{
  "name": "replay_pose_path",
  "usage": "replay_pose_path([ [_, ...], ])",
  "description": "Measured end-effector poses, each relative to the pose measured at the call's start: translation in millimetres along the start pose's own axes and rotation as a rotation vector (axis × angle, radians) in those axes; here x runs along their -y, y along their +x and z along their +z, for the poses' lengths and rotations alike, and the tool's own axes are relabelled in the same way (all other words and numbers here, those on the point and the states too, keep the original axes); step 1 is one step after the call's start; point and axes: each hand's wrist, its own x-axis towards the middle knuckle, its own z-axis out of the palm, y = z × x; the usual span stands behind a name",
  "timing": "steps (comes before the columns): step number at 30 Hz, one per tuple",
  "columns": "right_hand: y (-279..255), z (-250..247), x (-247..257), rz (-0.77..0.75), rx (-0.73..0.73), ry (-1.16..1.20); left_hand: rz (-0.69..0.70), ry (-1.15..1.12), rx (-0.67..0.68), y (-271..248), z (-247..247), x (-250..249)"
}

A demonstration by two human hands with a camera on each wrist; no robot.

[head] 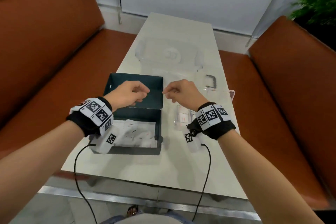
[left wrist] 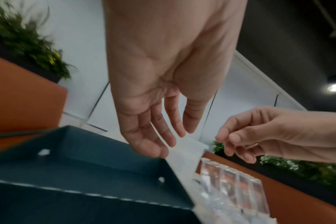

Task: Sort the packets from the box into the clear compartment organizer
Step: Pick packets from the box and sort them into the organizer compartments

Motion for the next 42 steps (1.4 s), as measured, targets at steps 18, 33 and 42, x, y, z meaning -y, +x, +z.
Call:
replay_pose_path([
  [18,38,152,9,0.126,0.563,-0.581,-0.146,0.443,-0.129,-42,-24,129],
  [33,35,176,19,0.098,0.763,-0.645,-0.214,0.523,-0.015,-41,-9,139],
  [42,33,174,27,0.041,0.808,-0.605,-0.217,0.555,-0.026,-38,-7,142],
])
